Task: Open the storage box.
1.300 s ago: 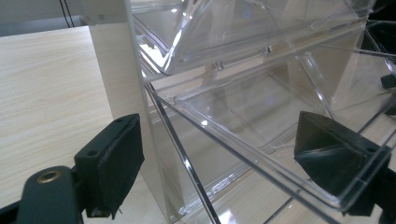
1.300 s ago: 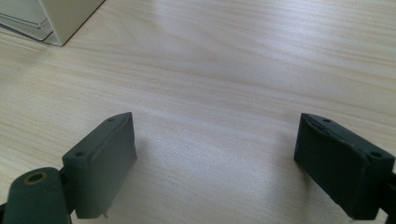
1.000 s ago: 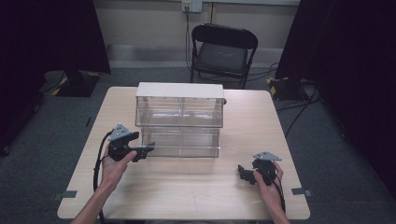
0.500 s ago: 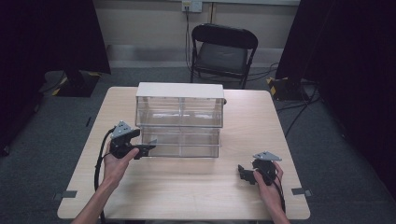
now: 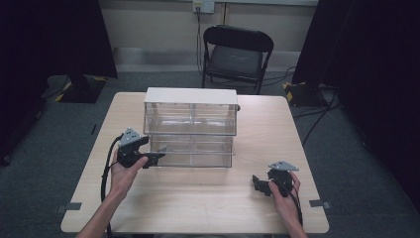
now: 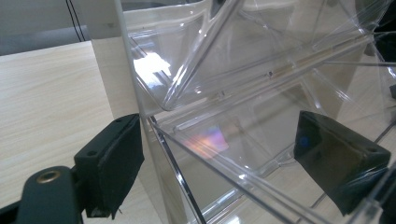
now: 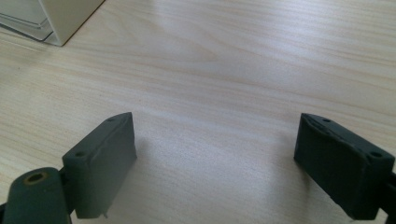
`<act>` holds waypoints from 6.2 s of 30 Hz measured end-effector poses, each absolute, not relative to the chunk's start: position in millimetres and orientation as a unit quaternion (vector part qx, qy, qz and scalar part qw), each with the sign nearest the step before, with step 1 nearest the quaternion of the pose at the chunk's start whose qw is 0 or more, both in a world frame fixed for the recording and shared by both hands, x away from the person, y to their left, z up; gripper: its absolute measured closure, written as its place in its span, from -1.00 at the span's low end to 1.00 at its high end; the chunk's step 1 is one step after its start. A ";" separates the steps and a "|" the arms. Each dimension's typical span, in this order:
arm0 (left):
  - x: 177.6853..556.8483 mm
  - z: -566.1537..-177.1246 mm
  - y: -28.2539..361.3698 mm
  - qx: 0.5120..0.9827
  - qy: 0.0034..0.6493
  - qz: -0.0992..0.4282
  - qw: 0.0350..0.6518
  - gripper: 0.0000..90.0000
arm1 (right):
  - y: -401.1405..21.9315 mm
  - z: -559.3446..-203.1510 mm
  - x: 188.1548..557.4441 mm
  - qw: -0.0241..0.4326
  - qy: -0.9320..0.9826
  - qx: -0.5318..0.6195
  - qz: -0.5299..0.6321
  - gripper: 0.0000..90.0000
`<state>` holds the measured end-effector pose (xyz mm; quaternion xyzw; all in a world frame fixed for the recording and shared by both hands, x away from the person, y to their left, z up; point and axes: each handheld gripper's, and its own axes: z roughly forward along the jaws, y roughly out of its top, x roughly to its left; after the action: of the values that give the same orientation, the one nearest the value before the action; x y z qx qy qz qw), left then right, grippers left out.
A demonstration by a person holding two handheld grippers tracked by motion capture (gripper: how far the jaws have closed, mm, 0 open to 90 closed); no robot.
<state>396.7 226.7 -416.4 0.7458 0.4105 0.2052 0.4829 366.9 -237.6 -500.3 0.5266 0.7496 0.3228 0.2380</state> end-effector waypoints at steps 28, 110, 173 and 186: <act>402.3 -410.6 228.6 0.743 0.413 0.206 0.484 -0.65 | -237.6 -500.3 366.8 0.238 0.750 0.527 0.323 -0.73; 402.1 -396.3 226.0 0.741 0.407 0.214 0.490 -0.67 | -237.6 -500.3 366.8 0.238 0.750 0.527 0.323 -0.73; 402.2 -390.5 224.2 0.727 0.415 0.190 0.513 -0.75 | -237.7 -500.3 366.9 0.238 0.750 0.527 0.323 -0.73; 402.3 -390.2 223.3 0.727 0.414 0.191 0.513 -0.75 | -237.6 -500.2 366.9 0.238 0.750 0.527 0.323 -0.73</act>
<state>402.3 223.3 -390.2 0.7274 0.4137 0.1911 0.5130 366.9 -237.6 -500.2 0.5268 0.7496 0.3228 0.2375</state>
